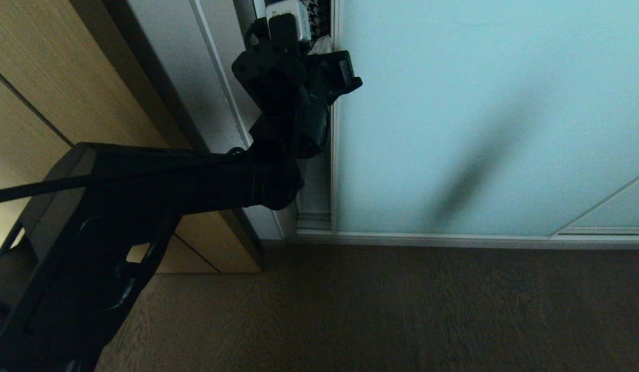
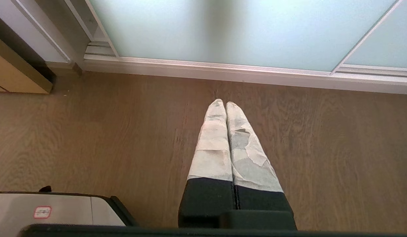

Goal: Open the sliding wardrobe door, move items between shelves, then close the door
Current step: Open the door

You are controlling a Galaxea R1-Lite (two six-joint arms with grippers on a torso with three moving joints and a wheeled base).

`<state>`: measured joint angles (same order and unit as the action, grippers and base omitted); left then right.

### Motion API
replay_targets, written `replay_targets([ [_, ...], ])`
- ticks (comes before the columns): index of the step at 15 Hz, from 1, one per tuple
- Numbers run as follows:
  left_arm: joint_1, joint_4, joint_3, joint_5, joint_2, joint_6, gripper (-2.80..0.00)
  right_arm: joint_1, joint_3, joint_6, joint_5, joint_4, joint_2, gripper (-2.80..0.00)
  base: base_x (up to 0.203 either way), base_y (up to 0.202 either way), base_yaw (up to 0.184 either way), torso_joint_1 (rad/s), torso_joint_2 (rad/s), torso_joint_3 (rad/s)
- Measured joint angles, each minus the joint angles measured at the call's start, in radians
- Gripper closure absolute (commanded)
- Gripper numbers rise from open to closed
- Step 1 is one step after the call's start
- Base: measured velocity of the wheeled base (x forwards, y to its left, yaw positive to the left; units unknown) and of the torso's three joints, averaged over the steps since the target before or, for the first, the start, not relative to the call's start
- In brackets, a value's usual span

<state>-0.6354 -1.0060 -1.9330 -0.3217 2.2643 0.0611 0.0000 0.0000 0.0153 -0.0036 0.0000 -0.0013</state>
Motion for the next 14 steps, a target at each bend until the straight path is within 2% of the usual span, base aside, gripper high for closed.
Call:
replay_targets([
  [5, -0.037, -0.002, 0.001, 0.086, 0.035, -0.003, 0.00, 0.000, 0.000, 0.000, 0.000, 0.000, 0.000, 0.00, 0.000, 0.000, 0.000, 0.000, 0.00, 0.000],
  [8, -0.093, 0.003, 0.001, 0.135, 0.057, -0.005, 0.00, 0.000, 0.000, 0.000, 0.000, 0.000, 0.000, 0.00, 0.000, 0.000, 0.000, 0.000, 0.00, 0.000],
  [11, -0.161, 0.001, -0.001, 0.166, 0.076, -0.006, 0.00, 0.000, 0.000, 0.000, 0.000, 0.000, 0.000, 0.00, 0.000, 0.000, 0.000, 0.000, 0.00, 0.000],
  [14, -0.198, -0.029, -0.001, 0.157, 0.076, -0.007, 0.00, 0.000, 0.000, 0.000, 0.000, 0.000, 0.000, 0.00, 0.000, 0.000, 0.000, 0.000, 0.00, 0.000],
])
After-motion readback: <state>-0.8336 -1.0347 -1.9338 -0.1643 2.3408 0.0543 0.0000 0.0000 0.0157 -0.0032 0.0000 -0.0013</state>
